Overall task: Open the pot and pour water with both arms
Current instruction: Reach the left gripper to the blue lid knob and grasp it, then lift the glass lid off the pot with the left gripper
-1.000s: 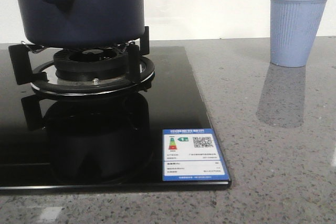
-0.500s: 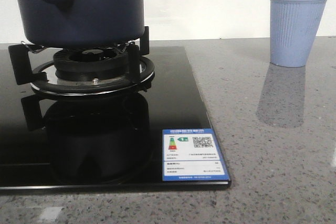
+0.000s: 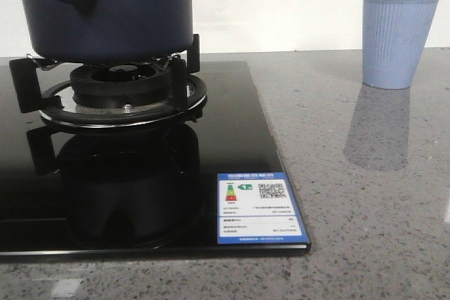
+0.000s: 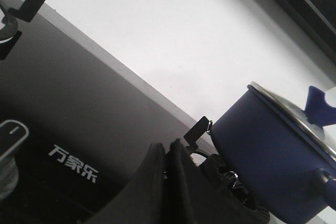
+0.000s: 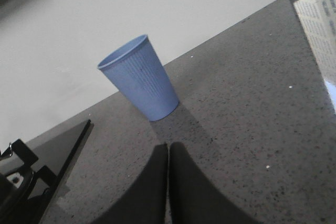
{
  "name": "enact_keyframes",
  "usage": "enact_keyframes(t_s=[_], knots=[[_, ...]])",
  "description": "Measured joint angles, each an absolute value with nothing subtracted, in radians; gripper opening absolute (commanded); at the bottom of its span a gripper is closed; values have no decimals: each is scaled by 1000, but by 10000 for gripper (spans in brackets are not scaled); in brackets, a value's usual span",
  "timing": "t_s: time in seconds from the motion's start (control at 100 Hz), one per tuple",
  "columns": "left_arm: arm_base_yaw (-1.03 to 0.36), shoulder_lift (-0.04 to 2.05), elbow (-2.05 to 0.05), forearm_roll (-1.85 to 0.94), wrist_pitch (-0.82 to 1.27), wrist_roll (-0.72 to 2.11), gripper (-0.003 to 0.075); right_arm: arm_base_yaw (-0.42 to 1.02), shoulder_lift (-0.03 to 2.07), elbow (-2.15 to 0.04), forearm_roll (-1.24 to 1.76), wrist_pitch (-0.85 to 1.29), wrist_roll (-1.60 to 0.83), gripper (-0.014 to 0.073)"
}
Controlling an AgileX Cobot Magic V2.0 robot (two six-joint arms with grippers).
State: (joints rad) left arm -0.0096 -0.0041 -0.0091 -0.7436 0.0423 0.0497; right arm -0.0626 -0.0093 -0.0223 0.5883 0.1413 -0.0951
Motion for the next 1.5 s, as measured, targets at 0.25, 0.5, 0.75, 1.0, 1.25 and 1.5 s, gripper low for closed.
enact_keyframes(t_s=[0.25,0.5,0.75,1.0,1.25,1.5], knots=[[-10,89,-233,-642,219,169,-19,-63,95,-230,415,298,-93,-45],[-10,358,-557,-613,473,411,-19,-49,357,-441,350,461,-162,-46],[-114,529,-694,-612,518,484,-18,47,522,-550,343,493,-181,-46],[-199,621,-737,-662,481,522,169,72,560,-591,341,484,-213,95],[-259,721,-758,-830,440,690,489,72,560,-592,341,483,-223,623],[-305,895,-835,-889,405,767,485,72,560,-592,341,477,-223,611]])
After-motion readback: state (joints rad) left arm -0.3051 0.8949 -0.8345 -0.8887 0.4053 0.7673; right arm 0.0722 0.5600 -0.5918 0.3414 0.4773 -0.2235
